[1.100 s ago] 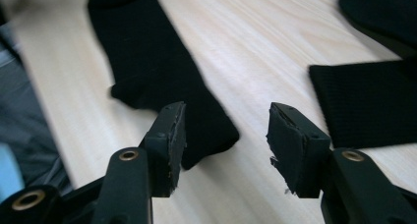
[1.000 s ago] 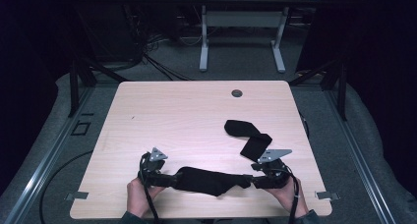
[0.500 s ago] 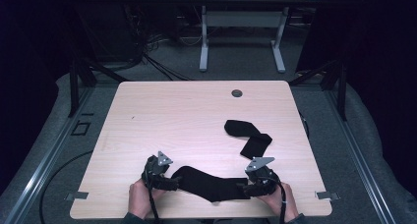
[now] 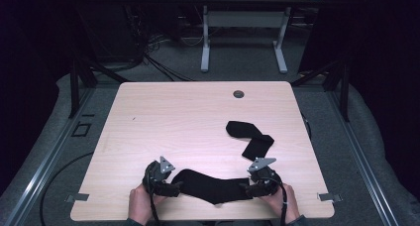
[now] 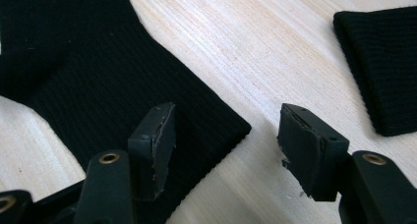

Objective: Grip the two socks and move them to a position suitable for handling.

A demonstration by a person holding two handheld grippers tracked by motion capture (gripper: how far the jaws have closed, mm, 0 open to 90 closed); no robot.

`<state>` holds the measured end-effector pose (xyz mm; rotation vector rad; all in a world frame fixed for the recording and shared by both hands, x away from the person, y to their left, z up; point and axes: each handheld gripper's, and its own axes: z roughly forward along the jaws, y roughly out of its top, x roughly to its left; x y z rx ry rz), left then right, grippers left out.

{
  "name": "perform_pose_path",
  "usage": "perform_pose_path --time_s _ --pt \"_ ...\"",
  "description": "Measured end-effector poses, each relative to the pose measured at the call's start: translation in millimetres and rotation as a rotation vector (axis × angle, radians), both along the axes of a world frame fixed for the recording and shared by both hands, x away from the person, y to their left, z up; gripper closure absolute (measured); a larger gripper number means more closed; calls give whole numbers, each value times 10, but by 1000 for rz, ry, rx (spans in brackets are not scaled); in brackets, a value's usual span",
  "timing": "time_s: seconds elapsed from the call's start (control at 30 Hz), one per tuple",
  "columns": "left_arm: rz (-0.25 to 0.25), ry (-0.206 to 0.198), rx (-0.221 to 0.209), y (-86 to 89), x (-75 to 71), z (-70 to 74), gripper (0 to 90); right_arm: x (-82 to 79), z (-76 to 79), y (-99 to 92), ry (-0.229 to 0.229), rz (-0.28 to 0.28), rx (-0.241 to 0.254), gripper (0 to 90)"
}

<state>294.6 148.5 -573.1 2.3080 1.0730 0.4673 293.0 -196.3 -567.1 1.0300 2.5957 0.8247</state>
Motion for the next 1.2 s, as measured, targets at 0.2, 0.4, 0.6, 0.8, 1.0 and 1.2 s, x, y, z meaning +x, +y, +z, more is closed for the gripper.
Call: perform_pose_path --time_s 0.2,0.4,0.6,0.8,1.0,1.2 --pt "5 -12 -4 9 -60 -9 162 29 -19 -14 7 -10 25 363" --pt "-3 -18 -9 9 -136 -16 162 41 -33 -32 -1 -10 36 351" --pt "-14 -15 -12 9 -203 -17 162 37 -35 -48 -5 -11 32 342" --pt "-17 -19 -20 1 -239 -25 162 14 -40 -71 -7 -16 36 328" --pt "-28 -18 -23 -4 -261 -26 162 -17 -41 -96 -6 -17 32 310" --pt "-27 -28 -23 -4 -270 -32 93 -35 -44 -107 -8 -22 33 302"
